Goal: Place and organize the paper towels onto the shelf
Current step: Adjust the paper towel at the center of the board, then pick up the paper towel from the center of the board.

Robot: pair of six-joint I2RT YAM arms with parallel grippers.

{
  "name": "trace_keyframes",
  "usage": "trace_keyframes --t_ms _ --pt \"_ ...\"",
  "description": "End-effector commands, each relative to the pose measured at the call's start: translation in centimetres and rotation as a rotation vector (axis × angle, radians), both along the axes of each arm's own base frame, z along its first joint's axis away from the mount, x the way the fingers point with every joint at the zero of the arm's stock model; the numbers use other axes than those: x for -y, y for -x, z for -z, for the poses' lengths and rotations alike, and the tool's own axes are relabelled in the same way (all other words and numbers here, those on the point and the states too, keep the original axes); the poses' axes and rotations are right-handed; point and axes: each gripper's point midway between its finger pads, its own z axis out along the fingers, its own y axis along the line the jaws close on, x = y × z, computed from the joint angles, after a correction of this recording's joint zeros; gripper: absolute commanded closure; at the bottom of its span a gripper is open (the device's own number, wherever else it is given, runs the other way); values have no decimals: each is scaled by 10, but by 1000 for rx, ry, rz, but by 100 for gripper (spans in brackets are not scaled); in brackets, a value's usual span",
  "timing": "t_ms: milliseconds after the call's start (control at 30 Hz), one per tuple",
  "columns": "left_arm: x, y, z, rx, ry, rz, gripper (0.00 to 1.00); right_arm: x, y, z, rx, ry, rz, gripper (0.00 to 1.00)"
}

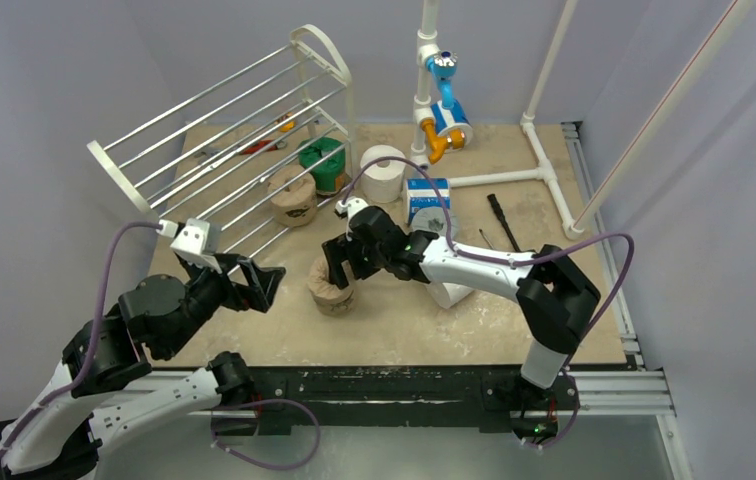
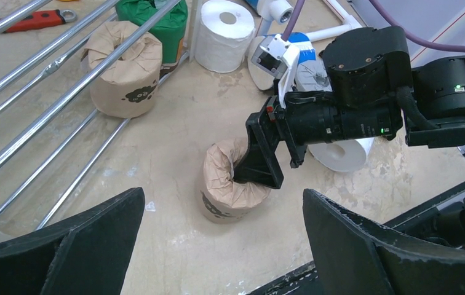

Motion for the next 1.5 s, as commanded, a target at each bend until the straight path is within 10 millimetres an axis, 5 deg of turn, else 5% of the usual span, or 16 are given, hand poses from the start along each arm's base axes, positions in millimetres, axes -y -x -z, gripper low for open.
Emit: trace_keyframes --t_ms 0,300,467,633,1467 --pt "-1 0 -1 11 11 -5 0 -12 -5 -51 64 -83 -18 11" --pt "-7 0 0 18 23 -26 0 -9 -2 -95 85 -128 -12 6" --pt "-10 1 2 17 27 -34 0 5 -15 -113 76 -189 193 5" --pt "-13 0 4 14 27 -52 0 13 -14 -130 94 -246 216 4" --pt "-16 2 19 -17 32 -66 0 2 15 -38 -163 -184 121 27"
